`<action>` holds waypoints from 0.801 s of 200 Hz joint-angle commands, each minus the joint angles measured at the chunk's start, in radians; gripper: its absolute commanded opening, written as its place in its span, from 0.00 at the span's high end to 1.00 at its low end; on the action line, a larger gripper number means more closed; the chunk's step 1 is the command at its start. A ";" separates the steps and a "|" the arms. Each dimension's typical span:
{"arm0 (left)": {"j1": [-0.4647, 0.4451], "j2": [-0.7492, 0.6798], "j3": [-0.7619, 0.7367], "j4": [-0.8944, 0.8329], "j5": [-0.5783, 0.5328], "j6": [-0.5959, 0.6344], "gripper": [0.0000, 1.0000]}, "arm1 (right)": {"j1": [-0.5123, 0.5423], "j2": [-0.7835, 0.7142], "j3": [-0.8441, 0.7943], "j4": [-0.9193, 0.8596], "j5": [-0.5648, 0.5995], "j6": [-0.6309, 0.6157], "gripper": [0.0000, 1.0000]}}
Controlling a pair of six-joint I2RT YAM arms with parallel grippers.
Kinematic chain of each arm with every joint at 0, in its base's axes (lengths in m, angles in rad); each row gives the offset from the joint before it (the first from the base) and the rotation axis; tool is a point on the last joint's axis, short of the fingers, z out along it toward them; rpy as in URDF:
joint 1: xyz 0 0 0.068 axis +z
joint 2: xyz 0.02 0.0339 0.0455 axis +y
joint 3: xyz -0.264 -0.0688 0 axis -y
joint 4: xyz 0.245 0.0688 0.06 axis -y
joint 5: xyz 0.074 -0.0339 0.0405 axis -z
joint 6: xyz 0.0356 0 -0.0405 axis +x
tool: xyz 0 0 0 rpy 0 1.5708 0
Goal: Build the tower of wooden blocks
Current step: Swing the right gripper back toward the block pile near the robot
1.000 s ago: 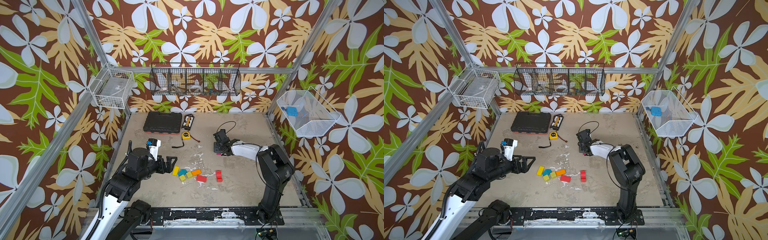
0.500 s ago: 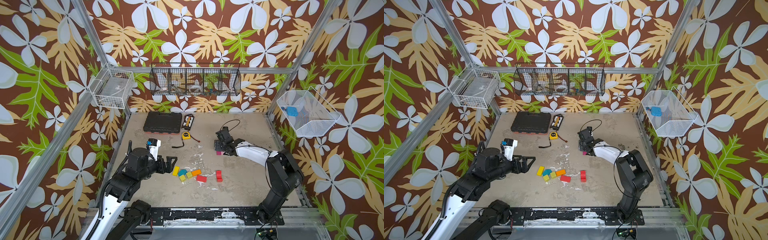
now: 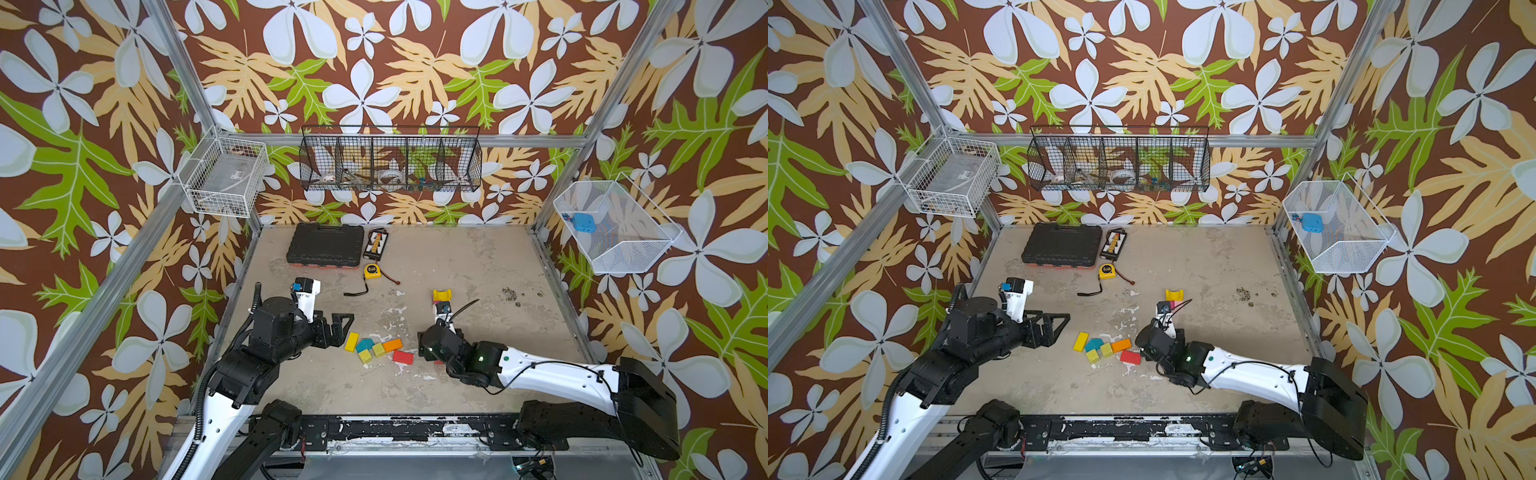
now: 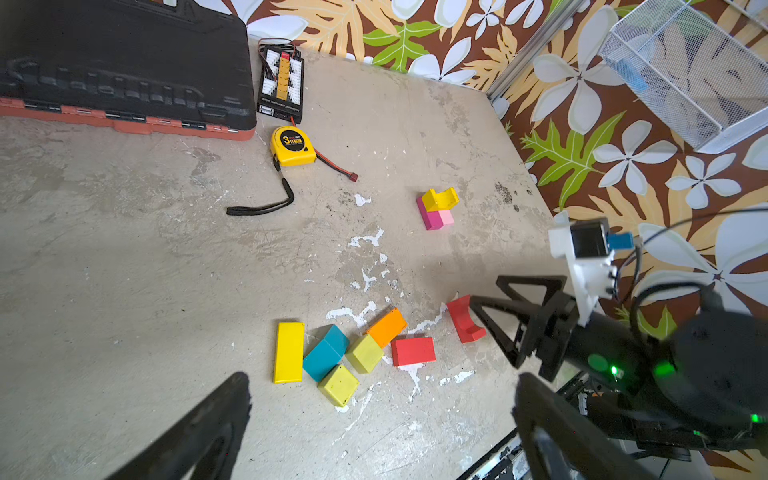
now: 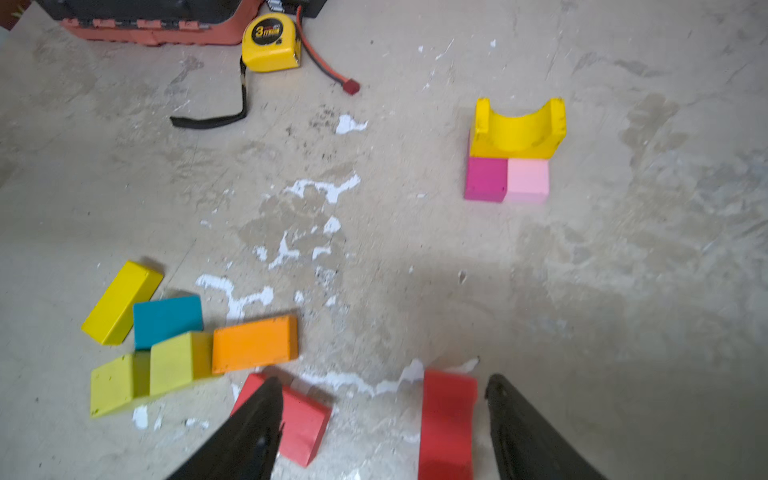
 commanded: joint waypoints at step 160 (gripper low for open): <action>-0.002 -0.011 0.000 0.017 -0.019 -0.002 0.00 | 0.218 0.194 -0.099 -0.204 0.171 0.323 0.22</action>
